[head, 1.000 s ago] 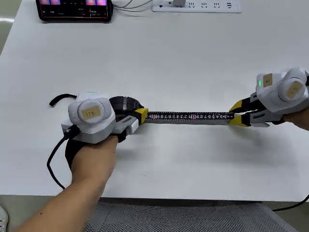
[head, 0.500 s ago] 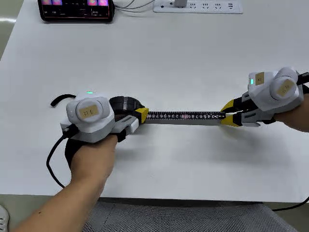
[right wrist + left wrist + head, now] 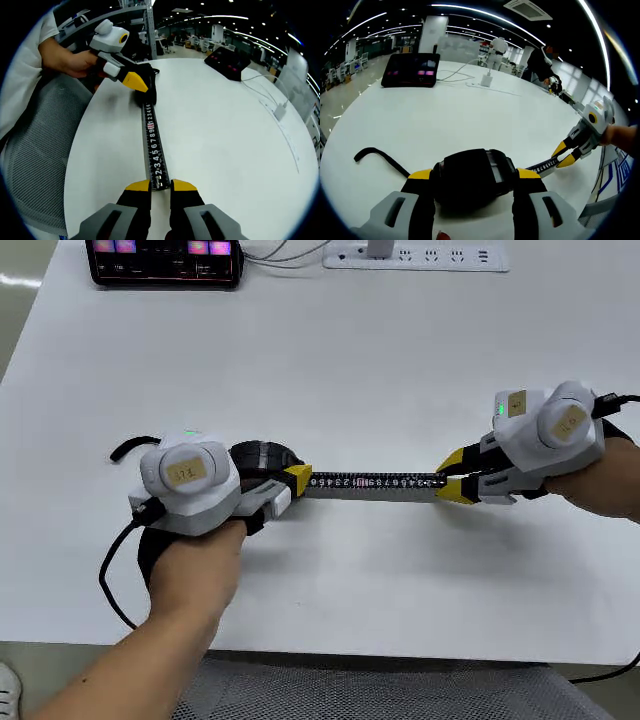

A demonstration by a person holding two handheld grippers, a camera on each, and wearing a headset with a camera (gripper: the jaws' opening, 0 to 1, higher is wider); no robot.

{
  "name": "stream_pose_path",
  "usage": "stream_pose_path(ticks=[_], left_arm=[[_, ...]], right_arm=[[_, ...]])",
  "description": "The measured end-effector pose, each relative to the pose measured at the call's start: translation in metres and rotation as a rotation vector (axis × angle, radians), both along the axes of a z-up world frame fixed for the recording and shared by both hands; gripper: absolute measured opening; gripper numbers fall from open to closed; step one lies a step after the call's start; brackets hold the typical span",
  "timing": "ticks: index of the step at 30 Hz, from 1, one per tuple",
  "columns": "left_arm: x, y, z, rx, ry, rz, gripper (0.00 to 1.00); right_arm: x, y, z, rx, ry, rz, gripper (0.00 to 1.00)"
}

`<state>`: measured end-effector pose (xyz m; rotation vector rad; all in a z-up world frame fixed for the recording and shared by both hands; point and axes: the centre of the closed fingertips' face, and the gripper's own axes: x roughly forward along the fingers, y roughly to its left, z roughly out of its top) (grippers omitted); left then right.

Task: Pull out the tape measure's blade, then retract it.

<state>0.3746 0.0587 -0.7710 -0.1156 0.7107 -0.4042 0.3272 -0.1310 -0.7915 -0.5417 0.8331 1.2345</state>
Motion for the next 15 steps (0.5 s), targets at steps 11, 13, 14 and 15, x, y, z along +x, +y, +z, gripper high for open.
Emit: stream_pose_path(ticks=[11,13,14,15], left_arm=[[0.001,0.0,0.0,-0.011,0.003,0.004,0.58],[0.001,0.0,0.0,-0.012,0.004,0.005,0.58],[0.0,0.0,0.0,-0.013,0.004,0.005,0.58],[0.0,0.0,0.0,-0.014,0.005,0.005,0.58]], right_arm=[[0.004,0.017,0.001,0.027,0.002,0.002,0.1],[0.005,0.021,0.001,0.03,0.001,0.006,0.1],[0.006,0.024,0.001,0.033,0.001,0.008,0.1],[0.006,0.025,0.001,0.035,0.001,0.01,0.1]])
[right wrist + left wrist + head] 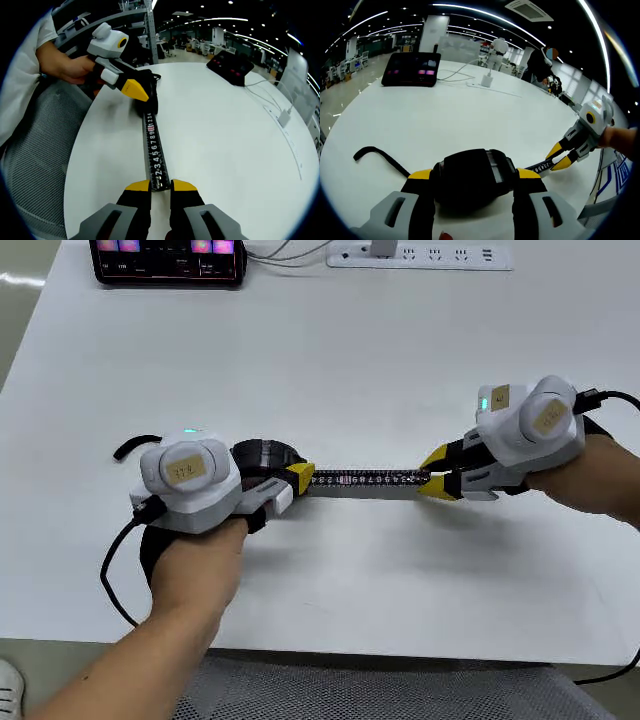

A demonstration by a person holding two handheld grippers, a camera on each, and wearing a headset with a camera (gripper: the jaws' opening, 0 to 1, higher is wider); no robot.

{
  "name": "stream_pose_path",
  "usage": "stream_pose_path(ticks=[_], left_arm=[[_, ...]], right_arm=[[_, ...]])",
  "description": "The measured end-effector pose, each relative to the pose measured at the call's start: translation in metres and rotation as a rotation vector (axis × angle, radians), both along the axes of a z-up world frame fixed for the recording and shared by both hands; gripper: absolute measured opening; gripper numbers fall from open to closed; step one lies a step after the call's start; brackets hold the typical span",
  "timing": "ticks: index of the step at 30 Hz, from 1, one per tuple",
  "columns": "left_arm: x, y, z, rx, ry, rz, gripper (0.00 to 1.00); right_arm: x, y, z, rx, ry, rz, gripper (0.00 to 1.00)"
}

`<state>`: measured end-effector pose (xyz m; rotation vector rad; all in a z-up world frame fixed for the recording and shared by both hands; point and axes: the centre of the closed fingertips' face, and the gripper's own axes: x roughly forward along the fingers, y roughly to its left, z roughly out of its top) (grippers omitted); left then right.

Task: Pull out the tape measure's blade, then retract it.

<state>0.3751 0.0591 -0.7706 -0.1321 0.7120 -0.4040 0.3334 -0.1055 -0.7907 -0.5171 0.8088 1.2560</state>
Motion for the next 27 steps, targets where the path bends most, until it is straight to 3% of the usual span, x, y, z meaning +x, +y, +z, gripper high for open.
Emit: stream_pose_path(ticks=[27], left_arm=[[0.0,0.001,0.0,-0.018,0.006,0.004,0.58]], right_arm=[[0.007,0.057,-0.001,0.066,0.012,0.027,0.1]])
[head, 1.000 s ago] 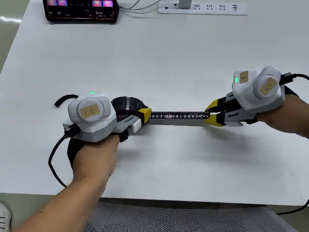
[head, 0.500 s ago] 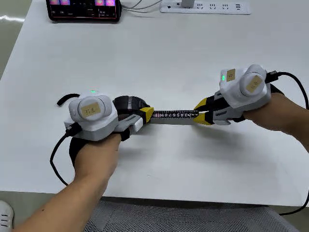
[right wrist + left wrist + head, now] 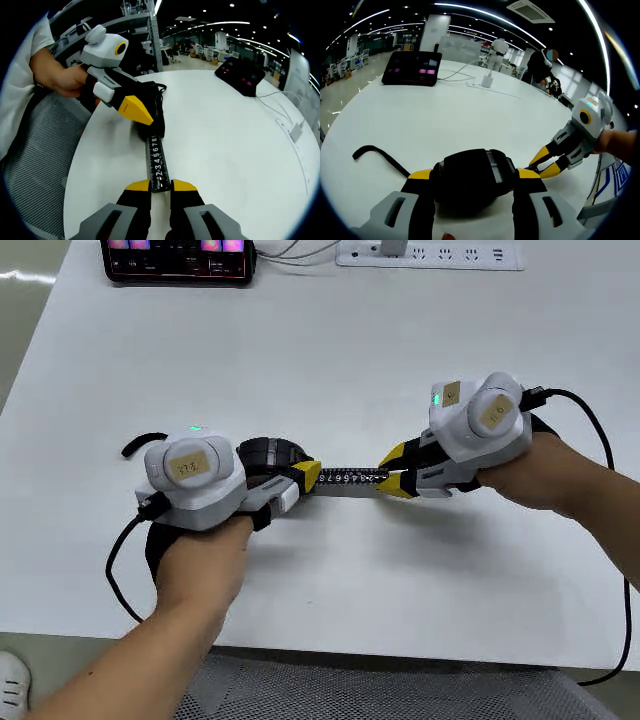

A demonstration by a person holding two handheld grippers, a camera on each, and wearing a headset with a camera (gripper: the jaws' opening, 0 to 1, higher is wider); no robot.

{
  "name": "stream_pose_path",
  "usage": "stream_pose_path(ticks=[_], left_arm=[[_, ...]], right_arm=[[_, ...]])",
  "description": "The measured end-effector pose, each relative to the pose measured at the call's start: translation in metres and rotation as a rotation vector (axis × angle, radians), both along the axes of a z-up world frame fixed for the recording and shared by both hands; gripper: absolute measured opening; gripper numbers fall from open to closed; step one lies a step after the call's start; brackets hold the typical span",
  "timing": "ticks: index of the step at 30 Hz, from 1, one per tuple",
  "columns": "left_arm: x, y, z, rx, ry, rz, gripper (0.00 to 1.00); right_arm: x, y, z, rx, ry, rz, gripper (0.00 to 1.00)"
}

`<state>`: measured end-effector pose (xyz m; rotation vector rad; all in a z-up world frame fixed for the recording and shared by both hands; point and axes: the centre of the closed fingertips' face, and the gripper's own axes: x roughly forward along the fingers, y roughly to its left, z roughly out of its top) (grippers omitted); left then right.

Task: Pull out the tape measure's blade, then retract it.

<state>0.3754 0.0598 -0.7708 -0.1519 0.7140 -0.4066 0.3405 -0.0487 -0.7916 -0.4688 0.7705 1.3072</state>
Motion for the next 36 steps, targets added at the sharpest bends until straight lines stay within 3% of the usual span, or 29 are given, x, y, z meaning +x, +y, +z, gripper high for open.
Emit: stream_pose_path(ticks=[36], left_arm=[[-0.001,0.0,0.0,-0.007,0.002,0.004,0.58]], right_arm=[[0.006,0.055,-0.004,0.066,0.018,0.008,0.1]])
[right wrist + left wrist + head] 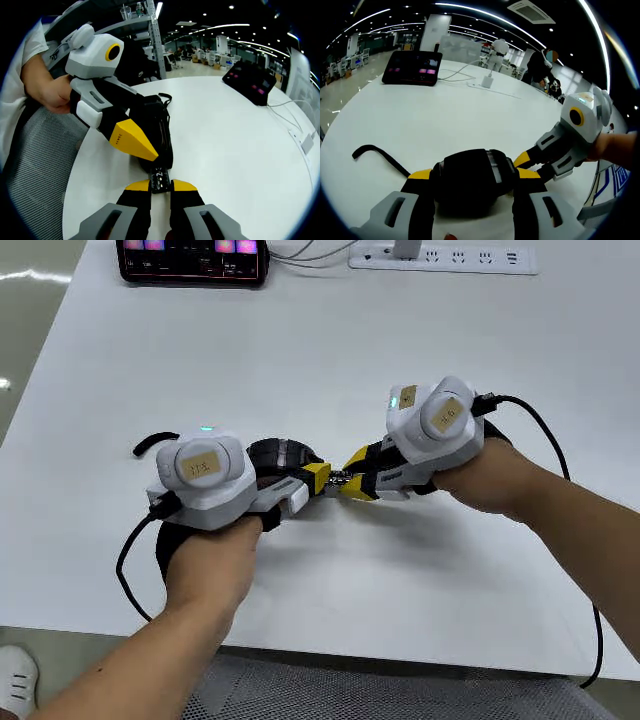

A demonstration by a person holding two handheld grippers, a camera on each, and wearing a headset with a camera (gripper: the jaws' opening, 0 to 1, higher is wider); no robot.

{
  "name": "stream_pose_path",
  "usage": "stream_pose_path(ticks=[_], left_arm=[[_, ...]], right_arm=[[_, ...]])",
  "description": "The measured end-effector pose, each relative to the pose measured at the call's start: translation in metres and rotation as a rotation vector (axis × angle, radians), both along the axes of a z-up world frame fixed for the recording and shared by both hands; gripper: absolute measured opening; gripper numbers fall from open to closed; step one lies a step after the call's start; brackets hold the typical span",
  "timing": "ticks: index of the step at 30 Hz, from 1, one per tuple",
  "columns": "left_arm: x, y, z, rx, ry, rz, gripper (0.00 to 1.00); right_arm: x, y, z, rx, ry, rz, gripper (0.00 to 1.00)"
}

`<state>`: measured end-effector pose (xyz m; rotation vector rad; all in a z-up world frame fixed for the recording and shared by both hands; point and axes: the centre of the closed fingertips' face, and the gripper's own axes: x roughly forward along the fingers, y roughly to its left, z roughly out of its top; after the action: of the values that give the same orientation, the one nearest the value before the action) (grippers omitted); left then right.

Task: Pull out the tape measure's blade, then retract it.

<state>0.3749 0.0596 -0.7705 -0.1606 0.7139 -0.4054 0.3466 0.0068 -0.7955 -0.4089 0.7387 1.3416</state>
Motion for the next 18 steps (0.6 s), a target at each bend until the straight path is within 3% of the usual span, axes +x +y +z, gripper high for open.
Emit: stream_pose_path(ticks=[18], left_arm=[[-0.0001,-0.0006,-0.0002,0.006,-0.005,0.001,0.59]], right_arm=[[0.0008,0.0107,-0.0027,0.014,-0.002,0.0,0.1]])
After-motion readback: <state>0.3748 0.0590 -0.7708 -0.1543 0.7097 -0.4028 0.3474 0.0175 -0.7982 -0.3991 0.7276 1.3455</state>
